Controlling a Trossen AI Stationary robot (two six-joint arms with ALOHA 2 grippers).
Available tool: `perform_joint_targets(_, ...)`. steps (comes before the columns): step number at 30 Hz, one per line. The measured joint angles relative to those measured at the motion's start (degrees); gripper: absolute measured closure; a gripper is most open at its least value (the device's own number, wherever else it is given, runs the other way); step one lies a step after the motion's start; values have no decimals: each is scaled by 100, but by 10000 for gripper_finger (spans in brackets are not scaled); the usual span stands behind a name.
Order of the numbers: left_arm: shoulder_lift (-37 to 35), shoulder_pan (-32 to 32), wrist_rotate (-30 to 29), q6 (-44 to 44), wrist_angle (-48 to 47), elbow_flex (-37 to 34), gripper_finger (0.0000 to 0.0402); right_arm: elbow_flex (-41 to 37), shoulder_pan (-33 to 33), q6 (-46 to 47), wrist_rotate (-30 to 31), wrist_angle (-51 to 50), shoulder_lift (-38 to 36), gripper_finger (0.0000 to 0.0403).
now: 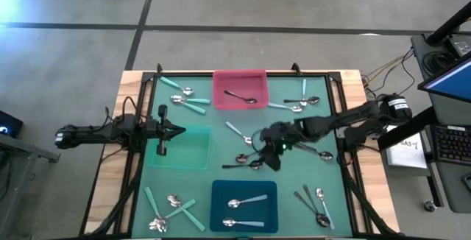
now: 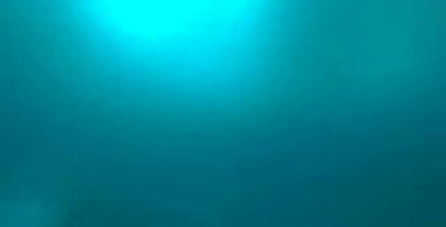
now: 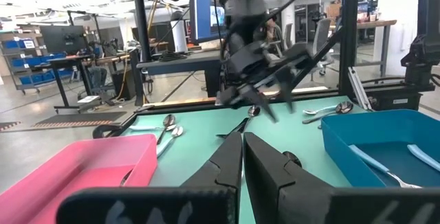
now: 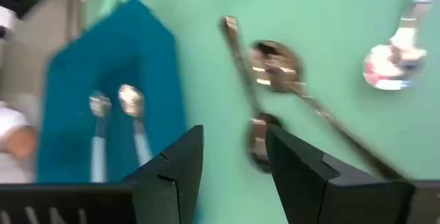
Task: Sort silverware by color (type)
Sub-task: Put the black spoon into the red bin
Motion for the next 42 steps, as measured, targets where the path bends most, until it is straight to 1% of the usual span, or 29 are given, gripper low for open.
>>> perform_joint_targets(4,0,1,-2,0,1,-1,402,-2,-419,-715,-466,-122,196,253)
perform_joint_targets(8,0,-1,-2,0,3,-1,402,133,-821,-956,-458,-27,373,255)
perform_joint_targets(11,0,0,1,0,3,1,402,337,-947,-1162,-454,-19,587,257)
perform_joint_targets(14,0,-1,-1,0,1,-1,402,552,-952,-1491,-500,-278,853,257)
perform_joint_targets(17,0,1,-2,0,1,-1,402,793,-948,-1792,-613,-1022,1093,257)
perform_joint_targets(20,0,0,0,0,3,-1,402,933,-881,-2037,-613,-1411,1334,257)
perform_joint_targets(27,0,1,-1,0,3,1,402,1120,-746,-2798,-622,-1408,1848,257)
perform_joint_targets(33,0,0,-1,0,0,0,402,1425,-751,-2965,-587,-1372,2254,260)
perform_joint_targets(42,0,-2,-2,0,1,1,402,1790,-666,-3222,-430,-1553,2469,300)
